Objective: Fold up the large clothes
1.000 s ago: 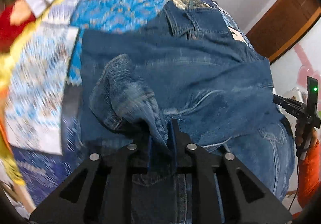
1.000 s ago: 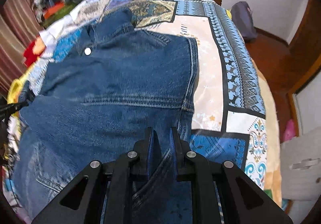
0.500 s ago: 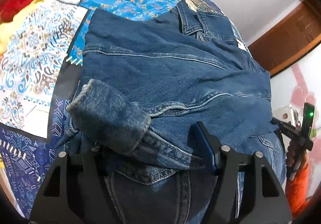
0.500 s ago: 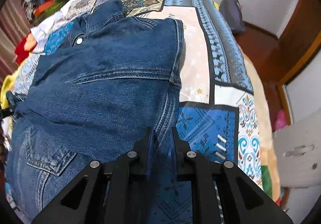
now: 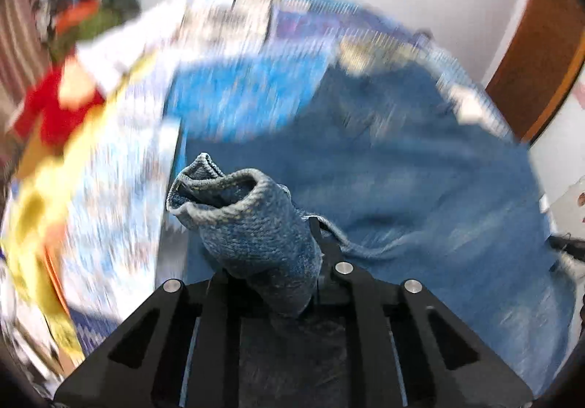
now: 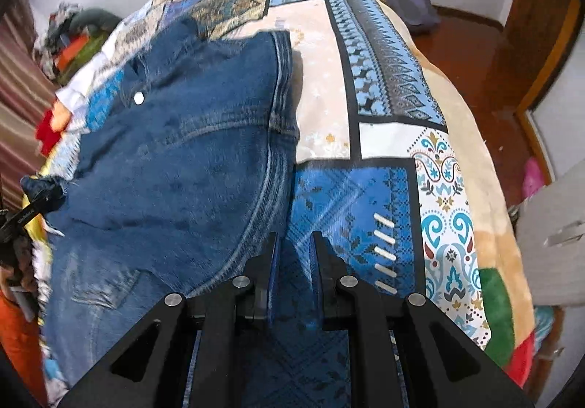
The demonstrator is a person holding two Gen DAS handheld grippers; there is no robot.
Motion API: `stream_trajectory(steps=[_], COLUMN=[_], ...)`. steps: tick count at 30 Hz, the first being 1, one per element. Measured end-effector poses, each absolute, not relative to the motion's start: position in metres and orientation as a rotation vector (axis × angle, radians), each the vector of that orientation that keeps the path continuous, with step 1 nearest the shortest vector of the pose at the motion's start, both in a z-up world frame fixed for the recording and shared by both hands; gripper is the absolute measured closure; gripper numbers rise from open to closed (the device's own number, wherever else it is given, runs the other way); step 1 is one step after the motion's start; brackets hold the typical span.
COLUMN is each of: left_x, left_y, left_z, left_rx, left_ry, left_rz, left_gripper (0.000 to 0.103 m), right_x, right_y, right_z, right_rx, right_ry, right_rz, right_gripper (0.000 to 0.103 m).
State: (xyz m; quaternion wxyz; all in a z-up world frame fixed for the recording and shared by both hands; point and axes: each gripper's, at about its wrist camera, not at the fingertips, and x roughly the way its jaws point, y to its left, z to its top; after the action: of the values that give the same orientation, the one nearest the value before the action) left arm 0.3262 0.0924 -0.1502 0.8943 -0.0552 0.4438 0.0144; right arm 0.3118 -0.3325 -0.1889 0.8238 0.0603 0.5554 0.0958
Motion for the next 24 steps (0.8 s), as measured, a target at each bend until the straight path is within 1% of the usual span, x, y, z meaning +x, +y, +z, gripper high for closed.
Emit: stream_trajectory(steps=[3, 7, 10, 12, 14, 16, 19, 22, 24], left_x=[0.347, 0.365, 0.373, 0.375, 0.377, 0.381, 0.389, 0.391, 0.393], left_y=[0.075, 0.047, 0.023, 0.015, 0.015, 0.024, 0.047, 0.077, 0.101], left_z=[-0.087, -0.017, 0.022, 0.032, 0.031, 0.018, -0.019, -0.059, -0.089], left_rx=[-0.092, -0.032, 0.038, 0.08, 0.108, 0.108, 0.103, 0.116, 0.122], left_ry=[0.782, 0.635, 0.517, 0.473, 0.453, 0.479, 0.568, 0.664, 0.739], left_rz=[-0.033, -0.109, -0.145, -0.132, -0.11, -0.092, -0.057, -0.023, -0.005], left_gripper=[0.093, 0.094, 0.094, 0.094, 0.094, 0.094, 0.094, 0.094, 0.093], right_x=[0.319, 0.33, 0.341, 0.348, 0.354, 0.36, 0.374, 0.386, 0.386], right_y=[-0.333, -0.328, -0.324, -0.32, -0.314, -0.304, -0.286, -0.273, -0.267], right_z=[-0.175, -0.154, -0.14, -0.132, -0.128, -0.129, -0.146, -0.177, -0.189], right_rx=[0.159, 0.162, 0.176, 0.192, 0.185, 0.157, 0.107, 0.028, -0.028], right_ry=[1.148, 1.087, 1.05, 1.029, 1.016, 1.005, 1.042, 1.113, 1.099], right_rz=[0.217, 0.221, 0.23, 0.238, 0.233, 0.231, 0.226, 0.188, 0.187], right_gripper=[0.092, 0.092, 0.092, 0.092, 0.092, 0.092, 0.092, 0.092, 0.092])
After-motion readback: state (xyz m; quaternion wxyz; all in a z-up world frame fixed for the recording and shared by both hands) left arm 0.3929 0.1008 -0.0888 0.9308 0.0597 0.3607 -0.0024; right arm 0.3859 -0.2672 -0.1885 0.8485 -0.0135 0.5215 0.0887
